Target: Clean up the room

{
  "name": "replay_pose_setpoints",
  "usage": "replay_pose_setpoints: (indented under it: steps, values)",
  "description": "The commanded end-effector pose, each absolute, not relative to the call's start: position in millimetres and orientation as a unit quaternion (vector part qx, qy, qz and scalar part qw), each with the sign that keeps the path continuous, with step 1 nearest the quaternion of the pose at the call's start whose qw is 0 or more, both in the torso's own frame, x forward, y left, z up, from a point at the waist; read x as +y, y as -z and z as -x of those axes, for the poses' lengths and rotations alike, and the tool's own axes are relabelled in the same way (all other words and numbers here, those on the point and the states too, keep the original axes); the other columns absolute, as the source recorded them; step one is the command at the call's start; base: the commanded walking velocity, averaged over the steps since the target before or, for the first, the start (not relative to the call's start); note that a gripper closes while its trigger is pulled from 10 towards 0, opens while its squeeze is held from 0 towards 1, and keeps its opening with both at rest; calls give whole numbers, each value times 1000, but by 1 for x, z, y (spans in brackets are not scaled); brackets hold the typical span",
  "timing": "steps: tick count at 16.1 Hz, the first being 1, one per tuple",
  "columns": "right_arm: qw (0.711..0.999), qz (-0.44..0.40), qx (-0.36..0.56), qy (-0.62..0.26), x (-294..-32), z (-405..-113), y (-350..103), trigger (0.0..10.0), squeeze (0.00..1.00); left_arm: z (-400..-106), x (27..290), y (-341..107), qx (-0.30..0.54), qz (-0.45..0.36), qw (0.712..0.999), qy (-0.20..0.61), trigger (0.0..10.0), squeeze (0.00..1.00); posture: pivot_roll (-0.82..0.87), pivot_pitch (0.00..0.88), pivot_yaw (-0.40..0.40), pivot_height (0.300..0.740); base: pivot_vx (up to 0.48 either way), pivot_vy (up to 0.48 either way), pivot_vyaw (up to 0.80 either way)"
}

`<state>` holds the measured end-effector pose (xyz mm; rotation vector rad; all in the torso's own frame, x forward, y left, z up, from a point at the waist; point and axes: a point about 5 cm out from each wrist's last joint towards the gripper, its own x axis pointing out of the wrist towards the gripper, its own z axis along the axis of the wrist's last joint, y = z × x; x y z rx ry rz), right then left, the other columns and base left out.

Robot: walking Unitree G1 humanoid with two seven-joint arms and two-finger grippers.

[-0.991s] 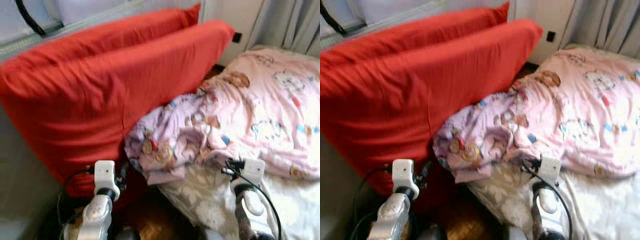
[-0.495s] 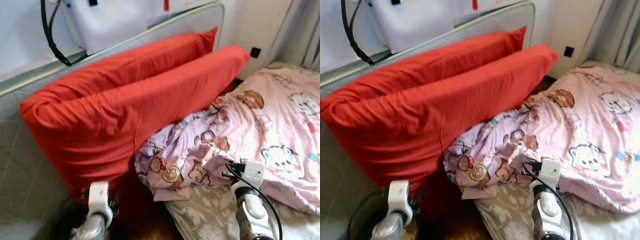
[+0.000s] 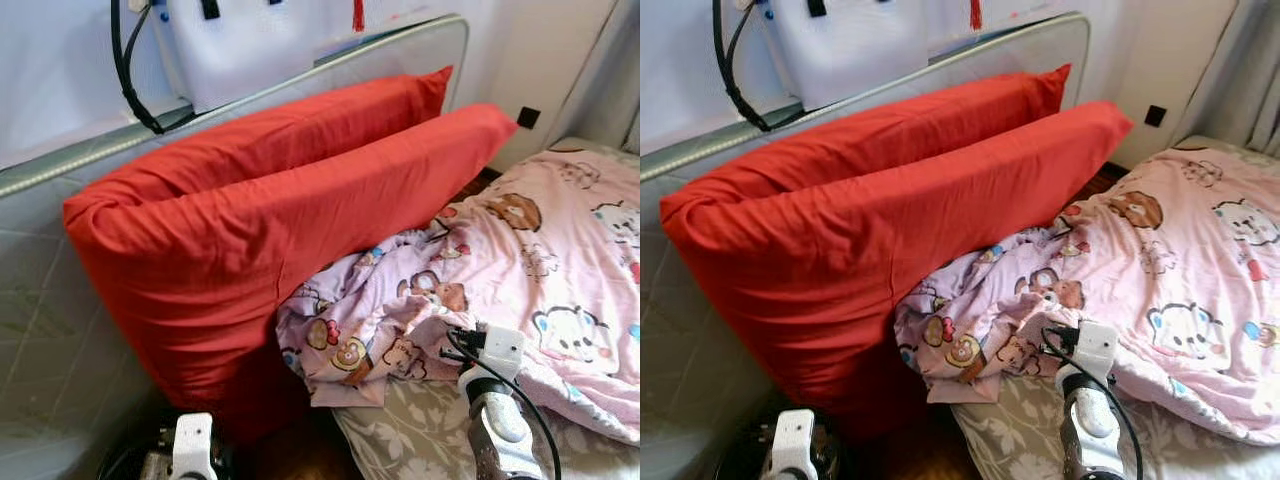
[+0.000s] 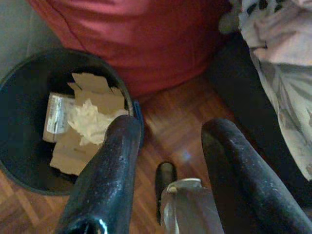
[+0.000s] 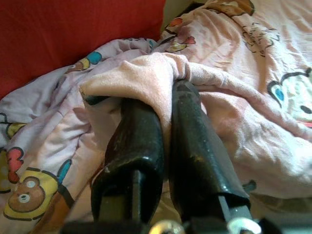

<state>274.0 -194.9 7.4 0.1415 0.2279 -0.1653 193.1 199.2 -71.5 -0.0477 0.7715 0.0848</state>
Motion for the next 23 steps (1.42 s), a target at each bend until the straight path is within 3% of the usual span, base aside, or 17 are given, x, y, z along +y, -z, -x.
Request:
replay_pose_setpoints:
  steps: [1,13,23]
  values:
    - [987,-68,117,84,-194,-273,-6,10000,0,-183,200,78,402,12,915,-40,10000,0,-9,14,31,740,0,0,0]
    - [987,-62,116,88,-193,-272,-6,10000,0,-161,195,90,444,18,895,-37,10000,0,-3,30,32,740,0,0,0]
    - [988,-55,112,91,-193,-272,-7,10000,0,-159,191,92,451,20,892,-35,10000,0,-2,36,35,740,0,0,0]
